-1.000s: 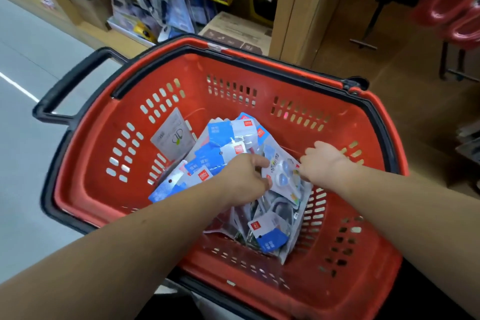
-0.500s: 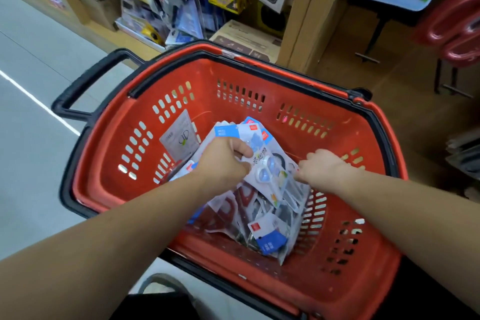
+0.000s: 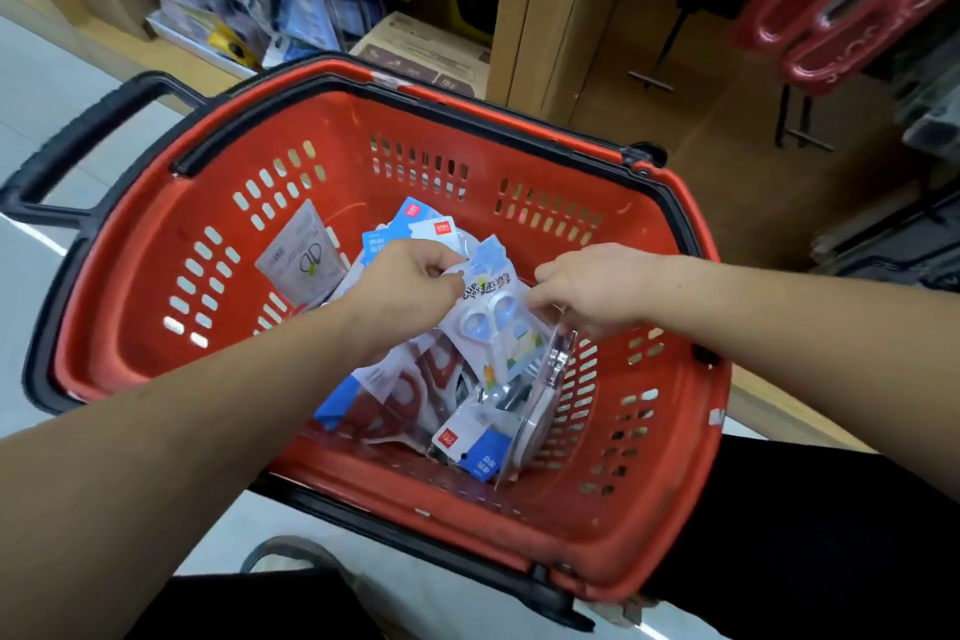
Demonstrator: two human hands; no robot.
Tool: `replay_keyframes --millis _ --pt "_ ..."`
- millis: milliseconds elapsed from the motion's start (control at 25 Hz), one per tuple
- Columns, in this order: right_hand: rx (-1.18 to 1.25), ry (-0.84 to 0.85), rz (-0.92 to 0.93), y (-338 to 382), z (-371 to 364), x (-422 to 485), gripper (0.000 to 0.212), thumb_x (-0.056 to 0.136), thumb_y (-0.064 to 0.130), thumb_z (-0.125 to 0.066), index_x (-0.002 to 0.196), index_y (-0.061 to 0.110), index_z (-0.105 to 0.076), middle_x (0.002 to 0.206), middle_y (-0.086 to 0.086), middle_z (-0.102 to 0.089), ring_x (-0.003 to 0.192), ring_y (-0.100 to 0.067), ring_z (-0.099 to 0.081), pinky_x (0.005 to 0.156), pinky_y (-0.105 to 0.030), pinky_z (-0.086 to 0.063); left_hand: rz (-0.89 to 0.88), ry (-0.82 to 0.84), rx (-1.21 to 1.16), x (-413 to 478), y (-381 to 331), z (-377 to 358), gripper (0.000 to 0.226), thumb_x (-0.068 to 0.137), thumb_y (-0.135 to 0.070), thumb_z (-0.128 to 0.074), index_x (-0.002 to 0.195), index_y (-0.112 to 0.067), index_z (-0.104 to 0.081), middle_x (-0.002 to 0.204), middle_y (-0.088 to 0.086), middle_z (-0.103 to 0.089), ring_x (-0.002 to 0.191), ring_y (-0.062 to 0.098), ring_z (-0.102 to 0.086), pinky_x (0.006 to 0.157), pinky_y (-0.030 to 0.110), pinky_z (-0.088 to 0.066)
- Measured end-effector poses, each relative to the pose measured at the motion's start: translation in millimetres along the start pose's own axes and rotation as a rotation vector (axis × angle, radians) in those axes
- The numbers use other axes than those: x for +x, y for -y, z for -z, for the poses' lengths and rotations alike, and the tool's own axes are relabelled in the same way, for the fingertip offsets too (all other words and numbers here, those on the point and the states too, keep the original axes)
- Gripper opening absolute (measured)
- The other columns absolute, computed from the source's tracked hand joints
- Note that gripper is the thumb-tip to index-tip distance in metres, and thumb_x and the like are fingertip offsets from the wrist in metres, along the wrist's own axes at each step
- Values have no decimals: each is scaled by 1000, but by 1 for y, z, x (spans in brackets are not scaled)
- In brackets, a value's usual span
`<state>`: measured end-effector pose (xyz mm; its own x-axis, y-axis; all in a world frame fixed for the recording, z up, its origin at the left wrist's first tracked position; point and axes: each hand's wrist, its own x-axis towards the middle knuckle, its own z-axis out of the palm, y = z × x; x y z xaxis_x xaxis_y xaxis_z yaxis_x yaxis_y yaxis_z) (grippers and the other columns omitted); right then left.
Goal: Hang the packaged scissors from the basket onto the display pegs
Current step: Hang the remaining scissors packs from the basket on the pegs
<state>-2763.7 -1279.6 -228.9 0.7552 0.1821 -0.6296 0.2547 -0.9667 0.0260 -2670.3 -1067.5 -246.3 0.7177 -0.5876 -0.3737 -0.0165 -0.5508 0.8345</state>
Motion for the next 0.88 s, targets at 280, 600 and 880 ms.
replay_keyframes --millis 280,600,880 --pt "452 -354 -164 20 56 -63 23 91 43 -77 80 30 -61 95 7 -65 92 -17 -62 82 -44 -56 -184 160 -185 -24 -19 -7 18 107 -24 -61 108 -13 -75 70 -16 -64 67 2 -53 68 19 -46" --pt "920 -515 -338 27 51 -75 22 86 39 -85 88 20 -74 91 11 -67 84 -5 -62 71 -25 -46 -146 162 -240 -27 -15 13 35 93 -46 -68 98 -12 -76 87 17 -69 79 26 -56 75 48 -50" --pt "856 -342 -377 40 20 -13 34 80 31 -91 92 14 -63 94 -2 -69 83 -17 -61 66 -27 -46 -66 91 -202 -21 -6 20 26 105 -31 -63 102 -6 -71 82 21 -60 76 25 -52 62 26 -50"
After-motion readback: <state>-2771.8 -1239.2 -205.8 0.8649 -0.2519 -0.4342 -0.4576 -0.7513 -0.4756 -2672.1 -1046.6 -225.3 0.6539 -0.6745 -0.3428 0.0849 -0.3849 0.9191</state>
